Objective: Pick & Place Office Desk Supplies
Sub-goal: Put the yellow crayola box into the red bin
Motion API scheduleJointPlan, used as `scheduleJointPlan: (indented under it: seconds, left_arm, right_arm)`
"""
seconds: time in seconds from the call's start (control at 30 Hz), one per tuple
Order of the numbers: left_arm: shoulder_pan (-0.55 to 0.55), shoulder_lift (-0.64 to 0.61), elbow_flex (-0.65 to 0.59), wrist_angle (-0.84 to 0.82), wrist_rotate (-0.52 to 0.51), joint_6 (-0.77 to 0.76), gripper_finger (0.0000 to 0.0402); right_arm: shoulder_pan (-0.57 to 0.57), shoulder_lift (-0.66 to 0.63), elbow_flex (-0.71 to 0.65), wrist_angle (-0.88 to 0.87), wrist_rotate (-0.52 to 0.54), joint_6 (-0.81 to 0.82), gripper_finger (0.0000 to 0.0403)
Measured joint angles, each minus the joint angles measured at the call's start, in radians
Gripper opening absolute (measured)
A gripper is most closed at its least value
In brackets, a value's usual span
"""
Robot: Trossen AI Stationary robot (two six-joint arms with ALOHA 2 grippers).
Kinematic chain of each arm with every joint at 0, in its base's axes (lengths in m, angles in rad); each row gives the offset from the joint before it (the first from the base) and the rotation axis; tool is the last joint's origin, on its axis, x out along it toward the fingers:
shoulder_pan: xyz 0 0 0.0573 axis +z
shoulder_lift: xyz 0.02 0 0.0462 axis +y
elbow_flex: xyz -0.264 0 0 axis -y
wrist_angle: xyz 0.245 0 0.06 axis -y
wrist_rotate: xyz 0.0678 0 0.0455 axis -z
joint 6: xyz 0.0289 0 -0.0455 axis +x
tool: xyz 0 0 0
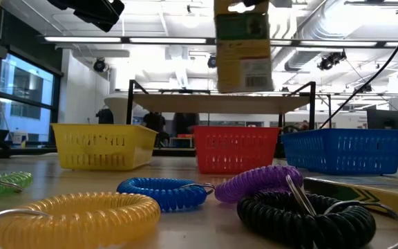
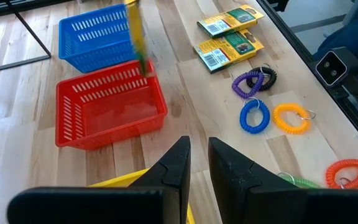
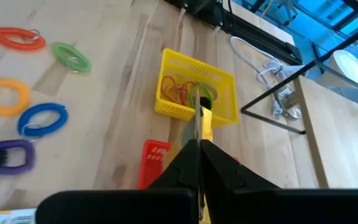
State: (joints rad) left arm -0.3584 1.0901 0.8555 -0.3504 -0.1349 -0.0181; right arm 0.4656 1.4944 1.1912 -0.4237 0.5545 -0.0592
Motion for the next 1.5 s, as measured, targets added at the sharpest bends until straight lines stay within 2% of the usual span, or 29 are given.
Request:
scheduleJointPlan:
  seconds: [0.4, 0.67, 1.17, 1.5]
  left_arm:
    - [0.0, 0.0, 0.0, 0.0, 0.0, 0.0, 0.0054]
    - [0.0, 0.0, 0.0, 0.0, 0.0, 0.0, 0.0054]
    - [0.0, 0.0, 0.0, 0.0, 0.0, 0.0, 0.0054]
    - [0.0, 0.0, 0.0, 0.0, 0.0, 0.0, 0.0054]
  right_arm:
    - [-0.135, 0.0, 0.0, 0.05, -0.117, -0.018, 0.0002]
    - [-0.187, 0.001, 0.0, 0.054, -0.12, -0.018, 0.0002]
    - [-0.196, 0.035, -0.006, 0.085, -0.13, 0.018, 0.0002]
    - [-0.199, 0.041, -0.103, 0.145, -0.142, 0.101, 0.0002]
